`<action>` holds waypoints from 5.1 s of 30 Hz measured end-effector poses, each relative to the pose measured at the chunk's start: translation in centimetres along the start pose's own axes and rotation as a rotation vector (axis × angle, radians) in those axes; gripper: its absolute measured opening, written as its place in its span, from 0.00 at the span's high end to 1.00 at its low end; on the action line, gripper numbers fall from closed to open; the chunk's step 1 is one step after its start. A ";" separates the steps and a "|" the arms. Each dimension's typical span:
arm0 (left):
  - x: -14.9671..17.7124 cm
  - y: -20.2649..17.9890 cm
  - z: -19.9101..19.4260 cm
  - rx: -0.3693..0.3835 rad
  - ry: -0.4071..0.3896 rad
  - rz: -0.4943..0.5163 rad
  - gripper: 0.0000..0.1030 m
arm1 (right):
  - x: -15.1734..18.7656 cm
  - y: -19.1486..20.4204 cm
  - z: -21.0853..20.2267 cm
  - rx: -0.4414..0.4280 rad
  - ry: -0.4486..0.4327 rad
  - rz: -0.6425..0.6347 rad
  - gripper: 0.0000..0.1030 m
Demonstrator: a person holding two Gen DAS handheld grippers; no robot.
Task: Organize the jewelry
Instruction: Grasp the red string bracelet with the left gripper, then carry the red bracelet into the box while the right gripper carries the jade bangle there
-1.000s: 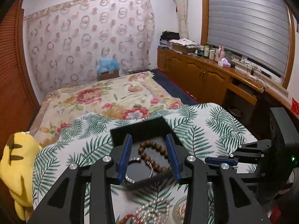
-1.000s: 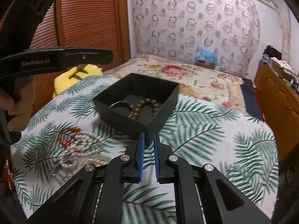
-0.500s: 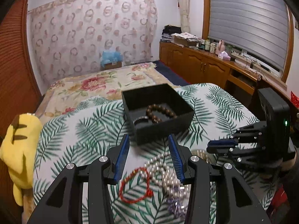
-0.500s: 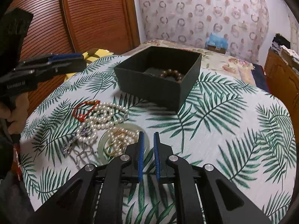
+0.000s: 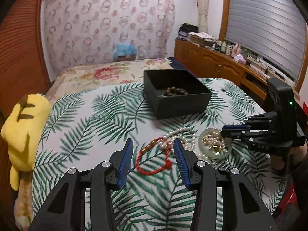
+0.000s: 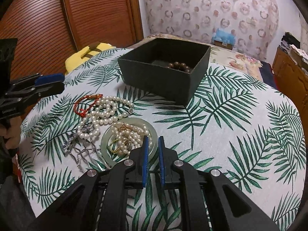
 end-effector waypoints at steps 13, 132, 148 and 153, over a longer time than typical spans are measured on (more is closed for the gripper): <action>1.5 1.7 1.4 -0.024 0.053 -0.030 0.60 | -0.5 -0.2 1.2 0.088 0.041 -0.029 0.88; -10.1 0.7 8.4 0.022 -0.076 -0.010 0.71 | -12.4 -3.9 2.5 0.102 -0.147 -0.163 0.91; -10.4 2.8 7.8 -0.022 -0.098 -0.031 0.63 | -11.9 -2.9 4.3 0.093 -0.089 -0.173 0.90; -10.4 2.5 7.5 -0.032 -0.101 -0.011 0.58 | -11.5 -3.0 2.6 0.103 -0.113 -0.152 0.90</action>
Point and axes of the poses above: each gripper's, at about its wrist camera, not at the fingertips, and z roughly the way its jaws point, y to its left, x to its underside, the point moved 1 cm from there along z, roughly the way its jaws point
